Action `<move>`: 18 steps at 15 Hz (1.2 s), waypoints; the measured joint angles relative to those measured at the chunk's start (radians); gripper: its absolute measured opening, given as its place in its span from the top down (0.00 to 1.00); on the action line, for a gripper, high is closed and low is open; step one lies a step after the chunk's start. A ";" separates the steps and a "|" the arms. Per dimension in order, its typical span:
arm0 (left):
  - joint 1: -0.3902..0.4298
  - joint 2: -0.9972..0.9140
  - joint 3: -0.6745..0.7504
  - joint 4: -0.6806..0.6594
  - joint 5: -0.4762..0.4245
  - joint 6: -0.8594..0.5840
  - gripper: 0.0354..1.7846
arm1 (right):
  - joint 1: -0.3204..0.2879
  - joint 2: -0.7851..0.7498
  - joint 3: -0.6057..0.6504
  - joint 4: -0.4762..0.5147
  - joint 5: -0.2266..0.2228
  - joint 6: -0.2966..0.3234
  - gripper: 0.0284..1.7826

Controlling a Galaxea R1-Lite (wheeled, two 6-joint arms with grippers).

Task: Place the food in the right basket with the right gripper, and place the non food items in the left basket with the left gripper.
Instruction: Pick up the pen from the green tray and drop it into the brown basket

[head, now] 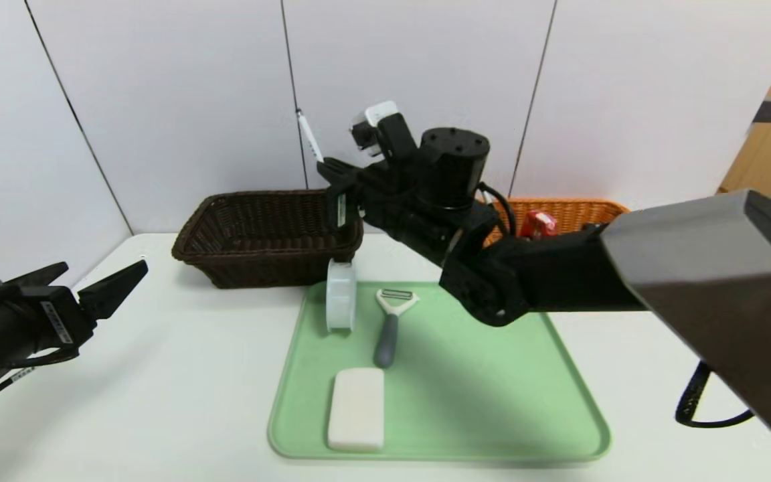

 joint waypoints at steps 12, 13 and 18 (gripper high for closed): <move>0.000 -0.007 0.017 0.000 0.000 -0.003 0.06 | 0.029 0.297 -0.309 0.003 -0.171 -0.111 0.98; 0.001 -0.007 0.015 0.000 0.000 -0.003 0.06 | 0.030 0.308 -0.318 0.008 -0.177 -0.111 0.98; 0.002 -0.005 0.011 0.000 0.000 -0.003 0.06 | 0.029 0.323 -0.329 0.016 -0.181 -0.109 0.62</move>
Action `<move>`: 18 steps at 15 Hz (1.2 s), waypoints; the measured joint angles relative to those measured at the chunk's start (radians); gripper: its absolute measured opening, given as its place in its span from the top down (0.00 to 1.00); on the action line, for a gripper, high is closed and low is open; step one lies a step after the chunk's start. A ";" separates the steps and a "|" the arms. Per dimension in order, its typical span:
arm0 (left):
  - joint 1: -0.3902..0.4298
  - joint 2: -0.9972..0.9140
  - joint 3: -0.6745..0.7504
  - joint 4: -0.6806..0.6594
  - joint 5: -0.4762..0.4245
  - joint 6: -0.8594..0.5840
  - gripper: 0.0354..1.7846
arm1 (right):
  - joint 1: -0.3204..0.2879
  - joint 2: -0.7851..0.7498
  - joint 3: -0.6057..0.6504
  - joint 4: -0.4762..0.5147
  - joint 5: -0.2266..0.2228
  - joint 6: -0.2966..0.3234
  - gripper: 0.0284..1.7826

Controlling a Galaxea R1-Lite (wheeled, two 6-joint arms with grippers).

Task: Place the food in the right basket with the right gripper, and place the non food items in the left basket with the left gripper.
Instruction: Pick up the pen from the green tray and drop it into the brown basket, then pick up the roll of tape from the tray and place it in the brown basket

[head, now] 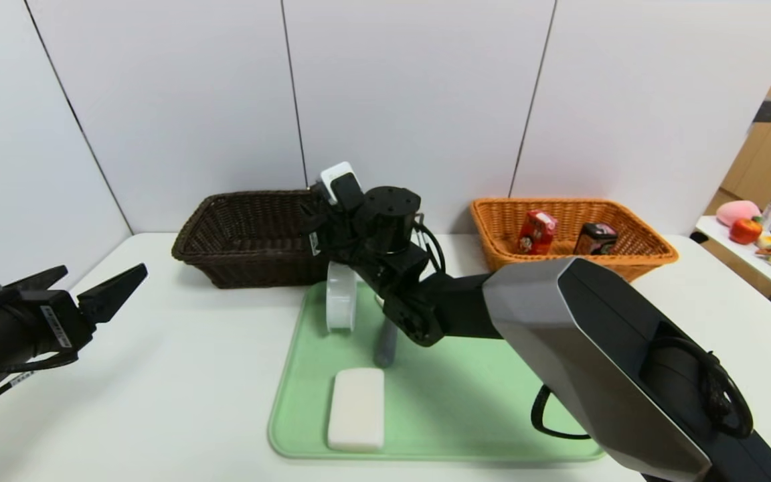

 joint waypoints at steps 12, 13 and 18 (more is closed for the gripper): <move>0.000 0.001 -0.026 0.000 0.001 -0.021 0.06 | -0.121 -0.273 0.120 0.068 -0.006 -0.035 0.17; -0.001 0.001 -0.031 0.000 0.001 -0.021 0.06 | -0.149 -0.338 0.193 0.073 -0.007 -0.040 0.15; -0.140 0.017 -0.115 -0.009 0.008 -0.090 0.06 | -0.248 -0.721 0.705 0.080 -0.002 -0.017 0.10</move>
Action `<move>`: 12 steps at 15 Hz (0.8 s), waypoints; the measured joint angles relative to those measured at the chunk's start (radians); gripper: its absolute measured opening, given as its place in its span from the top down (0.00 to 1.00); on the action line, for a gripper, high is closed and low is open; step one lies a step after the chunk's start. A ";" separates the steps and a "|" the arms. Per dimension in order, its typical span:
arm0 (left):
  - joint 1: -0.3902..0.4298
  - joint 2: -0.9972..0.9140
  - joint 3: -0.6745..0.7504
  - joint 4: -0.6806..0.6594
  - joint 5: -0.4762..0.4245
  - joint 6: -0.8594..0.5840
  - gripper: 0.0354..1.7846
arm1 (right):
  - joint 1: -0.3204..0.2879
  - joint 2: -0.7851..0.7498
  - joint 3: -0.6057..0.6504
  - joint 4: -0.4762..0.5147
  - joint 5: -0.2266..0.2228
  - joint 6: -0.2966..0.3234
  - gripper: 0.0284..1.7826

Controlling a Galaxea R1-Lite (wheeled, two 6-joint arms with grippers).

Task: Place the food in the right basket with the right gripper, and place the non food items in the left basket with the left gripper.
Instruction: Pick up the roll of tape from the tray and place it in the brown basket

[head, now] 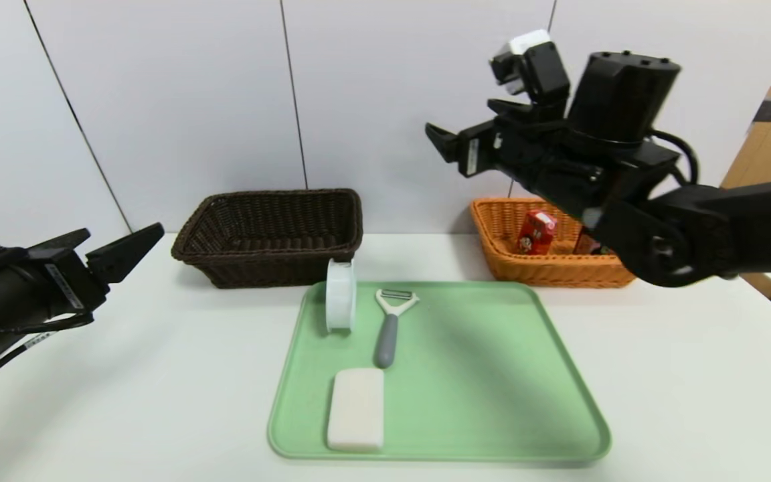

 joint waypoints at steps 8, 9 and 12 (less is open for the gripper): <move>-0.524 0.285 -0.147 -0.063 0.323 -0.002 0.06 | -0.108 -0.479 0.634 0.002 0.000 0.093 0.06; -0.554 0.328 -0.183 -0.069 0.357 0.013 0.06 | -0.120 -0.506 0.659 0.002 0.000 0.092 0.06; -0.598 0.403 -0.341 0.149 0.386 0.062 0.06 | -0.144 -0.551 0.703 0.002 -0.002 0.092 0.05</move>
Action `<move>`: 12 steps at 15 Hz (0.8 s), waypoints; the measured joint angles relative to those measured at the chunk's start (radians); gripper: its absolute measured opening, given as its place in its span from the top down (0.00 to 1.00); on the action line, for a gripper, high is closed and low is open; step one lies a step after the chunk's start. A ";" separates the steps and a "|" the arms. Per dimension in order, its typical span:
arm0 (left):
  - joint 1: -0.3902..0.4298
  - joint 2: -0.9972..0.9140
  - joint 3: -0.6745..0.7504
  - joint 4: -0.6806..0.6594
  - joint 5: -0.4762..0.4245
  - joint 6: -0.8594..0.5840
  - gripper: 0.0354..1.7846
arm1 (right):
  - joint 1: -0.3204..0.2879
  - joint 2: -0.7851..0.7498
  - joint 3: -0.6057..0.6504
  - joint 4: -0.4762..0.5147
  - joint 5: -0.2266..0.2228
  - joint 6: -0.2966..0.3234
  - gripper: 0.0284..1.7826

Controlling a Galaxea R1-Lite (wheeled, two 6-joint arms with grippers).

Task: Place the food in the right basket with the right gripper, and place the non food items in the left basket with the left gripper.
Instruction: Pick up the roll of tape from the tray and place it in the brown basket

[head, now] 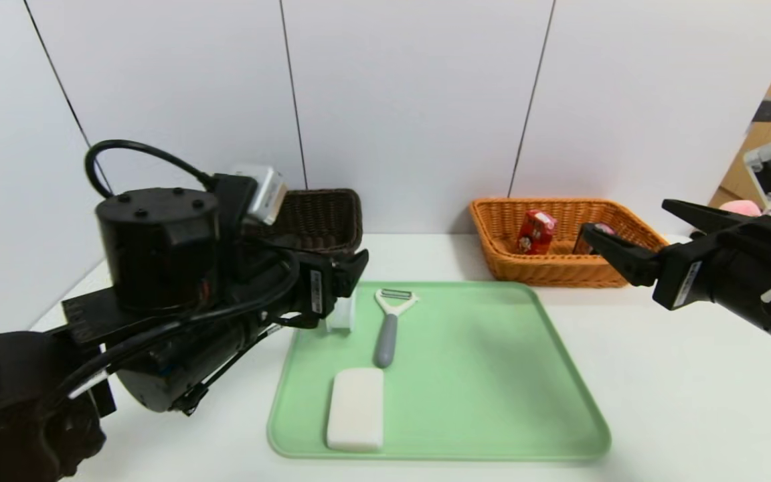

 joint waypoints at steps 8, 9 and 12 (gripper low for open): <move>0.002 0.142 -0.624 1.097 -0.082 -0.192 0.06 | -0.016 -0.023 0.050 -0.005 -0.002 -0.001 0.05; 0.007 0.166 -0.640 1.133 -0.082 -0.197 0.06 | -0.018 -0.023 0.051 -0.006 -0.001 -0.002 0.05; 0.027 0.242 -0.671 1.144 -0.076 -0.221 0.06 | -0.020 -0.023 0.051 -0.005 0.000 -0.003 0.05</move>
